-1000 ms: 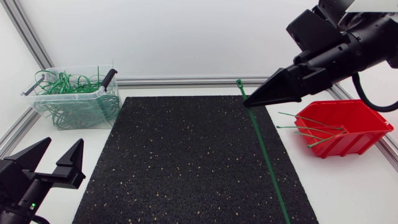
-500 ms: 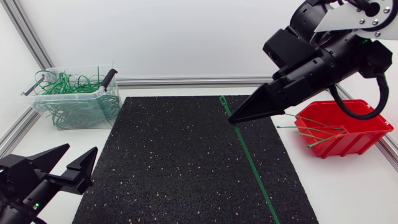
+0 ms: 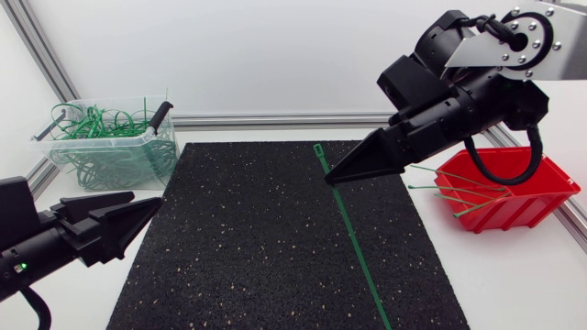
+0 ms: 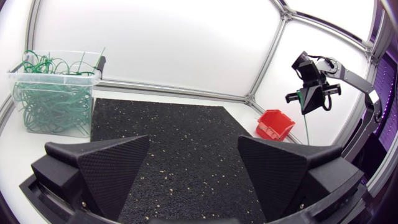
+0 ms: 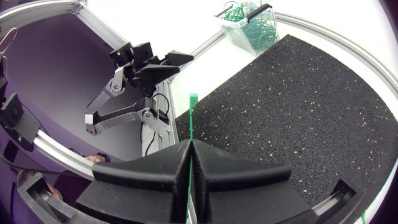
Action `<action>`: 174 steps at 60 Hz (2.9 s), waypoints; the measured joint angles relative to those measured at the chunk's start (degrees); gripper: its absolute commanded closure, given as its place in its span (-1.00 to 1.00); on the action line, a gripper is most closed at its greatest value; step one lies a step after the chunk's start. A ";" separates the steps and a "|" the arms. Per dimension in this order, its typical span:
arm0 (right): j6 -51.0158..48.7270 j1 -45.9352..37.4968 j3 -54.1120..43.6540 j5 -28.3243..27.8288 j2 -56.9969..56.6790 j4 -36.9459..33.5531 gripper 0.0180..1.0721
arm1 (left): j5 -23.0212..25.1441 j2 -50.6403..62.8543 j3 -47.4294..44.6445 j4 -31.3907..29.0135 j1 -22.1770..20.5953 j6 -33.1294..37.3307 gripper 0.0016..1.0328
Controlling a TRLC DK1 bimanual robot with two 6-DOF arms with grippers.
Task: Take a green cable tie from the red box, thread the tail through the head to close it, then place it in the transparent bin on the left.
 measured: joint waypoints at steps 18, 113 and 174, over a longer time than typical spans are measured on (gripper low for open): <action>0.00 -0.42 -0.26 -4.81 2.03 2.10 0.89 | 3.32 6.36 5.42 0.94 -8.81 -1.73 -0.89; 4.74 2.99 -7.43 -12.35 1.75 15.82 0.89 | 12.26 41.11 22.80 23.96 -32.92 -15.96 -0.12; 7.69 3.06 -9.53 -11.06 -1.22 19.67 0.87 | 12.28 42.95 22.80 25.81 -32.22 -19.17 0.92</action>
